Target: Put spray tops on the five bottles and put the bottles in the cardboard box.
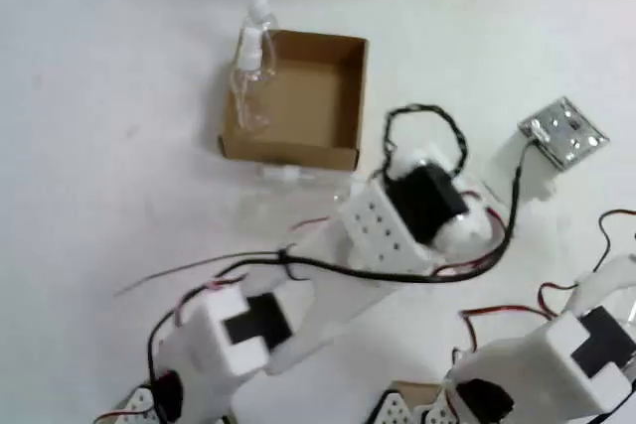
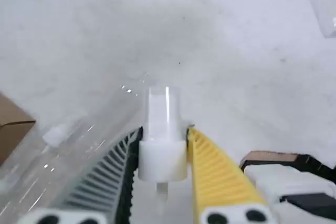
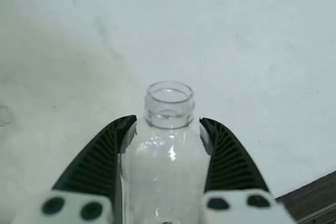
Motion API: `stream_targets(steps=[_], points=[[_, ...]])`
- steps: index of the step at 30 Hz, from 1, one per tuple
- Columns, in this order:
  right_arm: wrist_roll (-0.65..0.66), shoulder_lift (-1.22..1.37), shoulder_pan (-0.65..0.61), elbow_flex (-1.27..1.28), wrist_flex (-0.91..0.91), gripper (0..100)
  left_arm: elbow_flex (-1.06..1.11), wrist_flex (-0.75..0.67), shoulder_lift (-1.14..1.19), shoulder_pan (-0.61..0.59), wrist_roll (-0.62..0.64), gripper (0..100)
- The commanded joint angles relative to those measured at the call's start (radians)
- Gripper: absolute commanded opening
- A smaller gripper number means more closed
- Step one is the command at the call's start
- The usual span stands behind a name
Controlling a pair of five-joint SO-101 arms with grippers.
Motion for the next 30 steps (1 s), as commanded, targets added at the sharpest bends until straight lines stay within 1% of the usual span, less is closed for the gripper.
stream_targets(steps=[1,5,9,10,14,19,23,27,30], points=[[-0.049,-0.170,-0.067,0.020,0.027,1.9,0.209,0.000,-0.348,-0.036,-0.026,2],[-0.063,-0.357,-0.150,0.166,0.025,1.9,0.373,-0.002,-0.556,-0.047,-0.026,2],[-0.066,-0.542,-0.282,0.311,0.021,1.9,0.509,-0.048,-0.742,-0.137,-0.026,2],[-0.084,-0.587,-0.321,0.341,0.019,1.9,0.543,-0.061,-0.786,-0.173,-0.026,2],[-0.232,-0.754,-0.467,0.428,-0.004,1.9,0.692,-0.120,-0.964,-0.289,-0.028,2],[-0.333,-0.934,-0.656,0.525,-0.067,1.9,0.901,-0.201,-1.202,-0.395,-0.028,2],[-0.368,-1.033,-0.854,0.661,-0.216,1.9,1.049,-0.299,-1.369,-0.478,-0.028,2],[-0.367,-1.104,-1.072,0.865,-0.449,2.0,1.154,-0.411,-1.489,-0.587,-0.026,2],[-0.361,-1.159,-1.187,1.026,-0.618,2.0,1.214,-0.500,-1.544,-0.671,-0.026,2]])
